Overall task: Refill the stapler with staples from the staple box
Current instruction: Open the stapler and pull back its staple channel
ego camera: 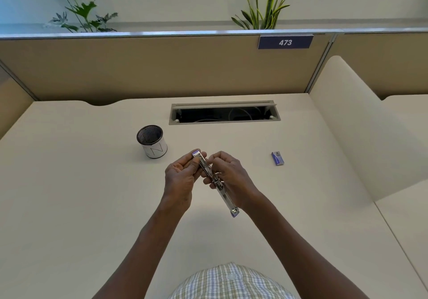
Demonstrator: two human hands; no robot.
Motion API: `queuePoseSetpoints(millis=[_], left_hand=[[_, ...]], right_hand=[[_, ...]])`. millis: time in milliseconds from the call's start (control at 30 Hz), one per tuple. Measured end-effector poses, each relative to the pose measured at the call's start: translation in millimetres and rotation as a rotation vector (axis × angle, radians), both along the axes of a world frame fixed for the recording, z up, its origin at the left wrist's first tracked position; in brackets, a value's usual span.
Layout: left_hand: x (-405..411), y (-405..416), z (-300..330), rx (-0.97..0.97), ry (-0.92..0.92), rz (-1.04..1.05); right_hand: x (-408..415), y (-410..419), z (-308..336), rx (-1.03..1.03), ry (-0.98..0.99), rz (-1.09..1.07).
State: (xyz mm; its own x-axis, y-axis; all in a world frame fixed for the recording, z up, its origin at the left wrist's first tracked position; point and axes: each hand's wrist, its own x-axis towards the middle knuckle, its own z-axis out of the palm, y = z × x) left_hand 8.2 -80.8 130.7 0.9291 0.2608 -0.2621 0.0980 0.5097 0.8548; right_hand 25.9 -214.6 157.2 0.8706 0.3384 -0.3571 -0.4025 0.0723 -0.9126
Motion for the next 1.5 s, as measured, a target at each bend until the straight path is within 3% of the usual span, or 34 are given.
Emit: queuePoseSetpoints(millis=[500, 633, 933, 1100, 1233, 1433, 1500], left_hand=[[7.3, 8.1, -7.3, -0.032, 0.026, 0.038], [9.2, 7.6, -8.7, -0.028, 0.020, 0.007], [6.8, 2.4, -24.1, -0.145, 0.053, -0.066], [8.4, -1.6, -36.6, -0.254, 0.114, -0.096], [15.1, -3.1, -40.9, -0.396, 0.216, -0.070], [23.5, -3.9, -44.2, -0.627, 0.325, -0.033], [26.7, -6.3, -40.8, -0.674, 0.315, -0.049]], right_hand=[[-5.7, -18.8, -11.4, 0.077, 0.053, 0.066], [-3.3, -24.2, -14.1, 0.135, 0.179, 0.056], [1.1, -26.8, -30.5, 0.145, 0.384, -0.001], [-2.6, -23.3, -45.6, 0.141, 0.377, -0.087], [-4.9, -21.3, -46.1, -0.116, 0.079, -0.145], [-0.5, -17.5, -37.1, -0.833, -0.912, -0.257], [0.9, -19.1, -39.8, -1.005, -1.147, -0.213]])
